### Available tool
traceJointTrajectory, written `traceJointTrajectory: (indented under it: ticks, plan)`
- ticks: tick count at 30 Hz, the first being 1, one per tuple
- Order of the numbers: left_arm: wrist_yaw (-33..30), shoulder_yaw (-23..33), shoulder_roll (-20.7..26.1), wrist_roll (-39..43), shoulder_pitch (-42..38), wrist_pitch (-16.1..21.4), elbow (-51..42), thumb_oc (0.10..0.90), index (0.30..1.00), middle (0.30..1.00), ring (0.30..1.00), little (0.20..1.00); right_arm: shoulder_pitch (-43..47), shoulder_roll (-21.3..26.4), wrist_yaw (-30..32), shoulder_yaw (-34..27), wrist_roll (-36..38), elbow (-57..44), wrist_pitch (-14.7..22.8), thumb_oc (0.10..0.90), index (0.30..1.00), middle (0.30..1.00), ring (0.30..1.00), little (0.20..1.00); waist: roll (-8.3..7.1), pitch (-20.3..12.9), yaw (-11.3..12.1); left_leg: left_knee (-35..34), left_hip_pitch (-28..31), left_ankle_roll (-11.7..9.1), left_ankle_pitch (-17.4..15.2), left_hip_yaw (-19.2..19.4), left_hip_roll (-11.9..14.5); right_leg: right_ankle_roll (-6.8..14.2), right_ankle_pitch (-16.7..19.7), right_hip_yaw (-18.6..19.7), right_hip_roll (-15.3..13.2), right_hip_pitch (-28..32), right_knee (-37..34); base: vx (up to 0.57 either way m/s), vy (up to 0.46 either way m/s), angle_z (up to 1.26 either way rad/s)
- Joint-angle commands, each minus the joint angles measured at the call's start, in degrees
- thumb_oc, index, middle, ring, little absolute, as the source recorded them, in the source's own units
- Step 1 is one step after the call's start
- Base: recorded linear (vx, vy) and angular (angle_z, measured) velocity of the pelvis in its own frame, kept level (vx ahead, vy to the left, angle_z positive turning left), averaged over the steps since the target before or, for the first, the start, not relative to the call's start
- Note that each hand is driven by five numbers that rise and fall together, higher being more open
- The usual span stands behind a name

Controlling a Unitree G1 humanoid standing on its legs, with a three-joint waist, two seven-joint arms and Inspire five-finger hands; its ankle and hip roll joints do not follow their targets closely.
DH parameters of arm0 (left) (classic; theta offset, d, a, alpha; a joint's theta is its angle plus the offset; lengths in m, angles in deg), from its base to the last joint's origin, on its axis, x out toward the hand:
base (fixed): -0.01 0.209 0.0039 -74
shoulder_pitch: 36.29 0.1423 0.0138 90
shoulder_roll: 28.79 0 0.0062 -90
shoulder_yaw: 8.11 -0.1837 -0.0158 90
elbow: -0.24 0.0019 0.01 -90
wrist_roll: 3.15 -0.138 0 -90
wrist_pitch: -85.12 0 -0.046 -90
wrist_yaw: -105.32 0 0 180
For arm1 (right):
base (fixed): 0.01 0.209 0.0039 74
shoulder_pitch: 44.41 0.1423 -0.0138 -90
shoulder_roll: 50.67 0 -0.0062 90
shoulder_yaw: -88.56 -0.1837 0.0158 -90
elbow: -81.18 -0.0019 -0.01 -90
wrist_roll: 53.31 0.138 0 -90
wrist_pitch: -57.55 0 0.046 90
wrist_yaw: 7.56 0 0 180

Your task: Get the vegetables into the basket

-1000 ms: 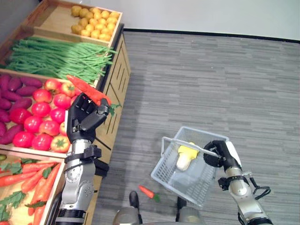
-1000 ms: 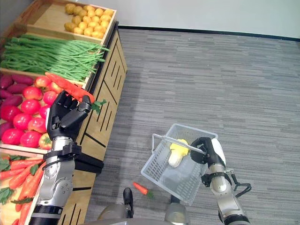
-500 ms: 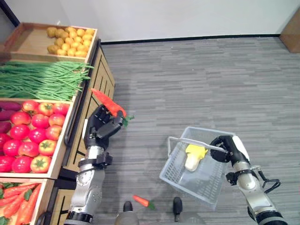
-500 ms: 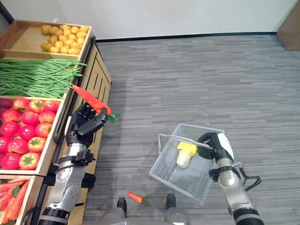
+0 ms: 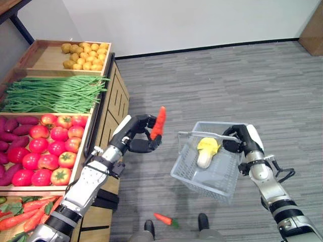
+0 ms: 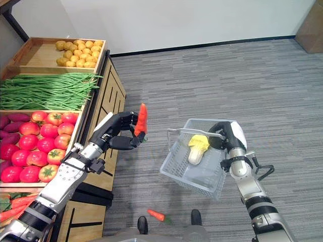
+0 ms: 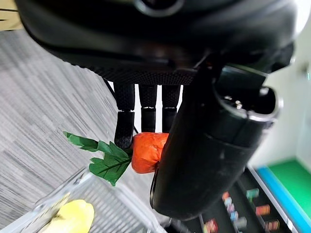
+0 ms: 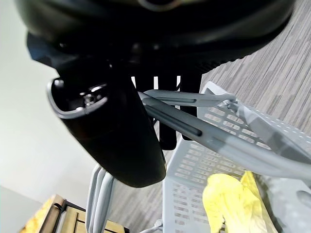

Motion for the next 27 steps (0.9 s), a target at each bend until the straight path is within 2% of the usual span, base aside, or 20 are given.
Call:
traceJointTrajectory:
  ticks: [1,2,5,8,12,18,19,20,27]
  plan:
    - [-1.78,-2.39,1.42,-5.41,-8.45,6.14,0.82,0.4,0.3,0.3,0.3,0.3,11.81,-1.34,5.15,0.21,4.93,-4.74,8.15,0.4,0.3,0.3,0.3,0.3,-3.97,-6.53,-0.06,0.08,-1.01,0.29,-2.36,-1.03,-0.92,2.46,-3.4,-2.98,0.67,0.6,-0.05,0.01,0.032,-0.01]
    - [-1.84,-2.47,1.4,-5.46,-8.55,6.17,0.9,0.4,0.3,0.3,0.3,0.3,11.82,-1.35,5.15,0.16,4.94,-4.74,8.14,0.4,0.3,0.3,0.3,0.3,-3.99,-6.5,-0.02,0.08,-1.0,0.3,-2.36,-1.02,-0.93,2.47,-3.41,-2.98,0.67,0.61,-0.05,0.01,0.035,-0.02]
    - [-4.55,-6.83,1.9,-14.01,-13.33,5.71,4.51,0.4,0.3,0.3,0.3,0.3,13.64,-3.83,5.1,2.21,6.96,-6.79,8.58,0.4,0.3,0.3,0.3,0.3,-3.87,-6.91,-0.52,0.08,-0.59,0.31,-2.66,-0.65,-1.04,2.72,-3.4,-2.61,0.43,0.76,-0.05,0.01,0.029,-0.02]
    - [-5.19,-8.29,1.65,-16.96,-15.08,5.74,5.92,0.4,0.3,0.3,0.3,0.3,14.55,-4.58,5.2,2.9,7.49,-7.31,8.77,0.4,0.3,0.3,0.3,0.3,-3.81,-6.97,-0.64,0.08,-0.45,0.3,-2.72,-0.54,-1.03,2.78,-3.38,-2.6,0.41,0.84,-0.05,0.0,0.0,0.0]
    - [-5.37,-13.64,1.79,-26.16,-20.0,5.82,9.54,0.4,0.3,0.3,0.3,0.3,17.74,-6.78,6.14,5.32,8.54,-8.9,9.48,0.4,0.3,0.3,0.3,0.3,-3.57,-7.28,-1.02,0.08,-0.09,0.22,-2.86,-0.17,-0.95,2.94,-3.35,-2.42,0.44,0.93,-0.05,0.0,0.0,0.0]
    - [-6.65,-17.31,0.19,-33.7,-22.3,5.29,13.1,0.4,0.3,0.3,0.3,0.3,19.42,-9.31,5.84,7.36,10.93,-11.88,10.05,0.4,0.3,0.3,0.3,0.3,-3.51,-7.48,-1.37,0.08,0.22,0.12,-2.9,0.33,-0.81,3.01,-3.38,-2.35,0.49,1.06,-0.05,0.0,0.001,-0.02]
    - [-8.64,-20.24,0.47,-41.27,-25.96,4.94,14.42,0.4,0.3,0.3,0.3,0.3,19.73,-10.5,5.72,8.45,11.93,-13.25,10.58,0.4,0.3,0.3,0.3,0.3,-3.48,-7.66,-1.55,0.08,0.26,0.09,-2.95,0.37,-0.74,3.05,-3.37,-2.35,0.48,1.11,-0.05,-0.01,0.004,-0.06]
    - [-9.48,-21.34,0.29,-43.92,-27.44,4.69,15.02,0.4,0.3,0.3,0.3,0.3,19.89,-10.83,5.57,9.34,12.29,-14.43,10.84,0.4,0.3,0.3,0.3,0.3,-3.47,-7.7,-1.72,0.08,0.19,0.06,-2.91,0.45,-0.7,3.06,-3.36,-2.33,0.48,1.09,-0.05,-0.02,0.004,-0.06]
    - [-14.11,-21.36,-3.79,-54.06,-28.27,2.21,19.8,0.4,0.3,0.3,0.3,0.3,17.87,-11.95,4.32,11.01,13.5,-23.8,12.0,0.4,0.3,0.3,0.3,0.3,-3.65,-7.88,-2.2,0.08,0.05,0.0,-2.9,0.6,-0.71,3.13,-3.37,-2.62,0.47,1.01,-0.05,0.0,0.0,0.0]
